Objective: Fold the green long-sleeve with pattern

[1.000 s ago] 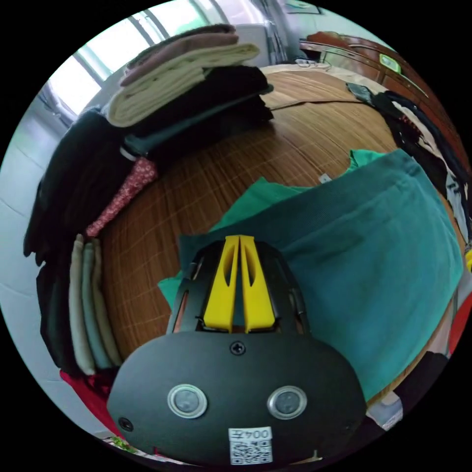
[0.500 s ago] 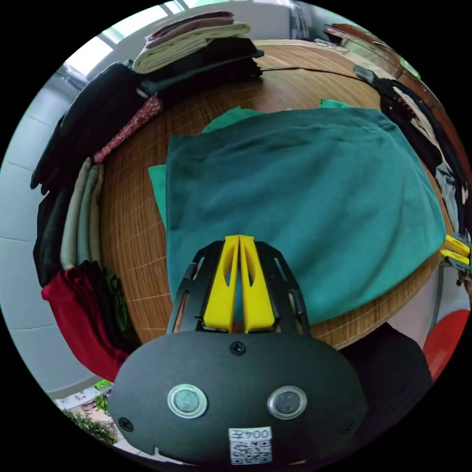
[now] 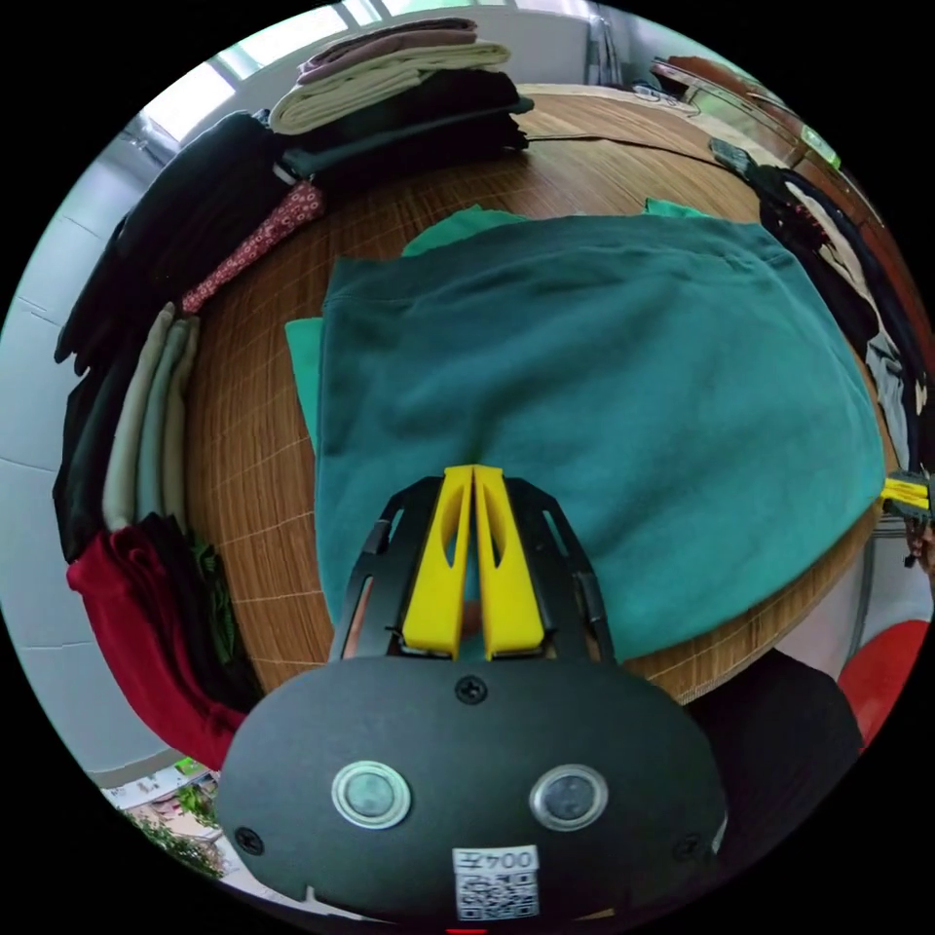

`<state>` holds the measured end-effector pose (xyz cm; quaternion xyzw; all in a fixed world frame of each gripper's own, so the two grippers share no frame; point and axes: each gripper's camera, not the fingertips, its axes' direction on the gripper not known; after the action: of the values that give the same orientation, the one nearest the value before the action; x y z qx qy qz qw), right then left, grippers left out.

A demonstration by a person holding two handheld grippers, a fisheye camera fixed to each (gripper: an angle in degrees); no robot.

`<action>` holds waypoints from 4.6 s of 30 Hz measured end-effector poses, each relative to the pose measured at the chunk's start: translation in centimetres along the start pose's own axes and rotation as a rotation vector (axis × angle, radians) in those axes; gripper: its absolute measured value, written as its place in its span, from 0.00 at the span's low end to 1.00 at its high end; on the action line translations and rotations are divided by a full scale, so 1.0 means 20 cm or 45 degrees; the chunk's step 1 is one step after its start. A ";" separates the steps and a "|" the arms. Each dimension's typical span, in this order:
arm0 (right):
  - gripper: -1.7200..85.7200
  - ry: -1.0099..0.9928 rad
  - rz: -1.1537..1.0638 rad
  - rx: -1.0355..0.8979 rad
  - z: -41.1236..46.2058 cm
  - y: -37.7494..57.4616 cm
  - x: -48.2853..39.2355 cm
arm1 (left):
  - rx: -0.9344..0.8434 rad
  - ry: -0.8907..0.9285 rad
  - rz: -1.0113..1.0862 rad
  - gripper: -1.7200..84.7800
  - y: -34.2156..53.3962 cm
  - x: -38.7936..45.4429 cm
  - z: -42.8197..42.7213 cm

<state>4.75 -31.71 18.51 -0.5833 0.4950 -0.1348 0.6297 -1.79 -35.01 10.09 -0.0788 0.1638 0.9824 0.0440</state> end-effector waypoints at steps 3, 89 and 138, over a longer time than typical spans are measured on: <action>0.06 0.053 0.176 0.125 -0.18 -0.01 -0.06 | -0.027 0.033 0.064 0.02 -0.05 -0.06 0.01; 0.24 -1.336 0.889 0.147 0.22 -0.24 1.26 | 0.367 -0.199 1.106 0.04 0.20 1.15 1.15; 0.12 -0.302 0.324 -0.031 0.02 -1.83 -2.14 | 0.290 1.540 -1.002 0.03 0.93 -1.97 0.23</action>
<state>-0.31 -9.90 70.11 -0.5353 0.4886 0.0218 0.6886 34.32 -53.41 26.96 -0.6555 0.2201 0.6555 0.3036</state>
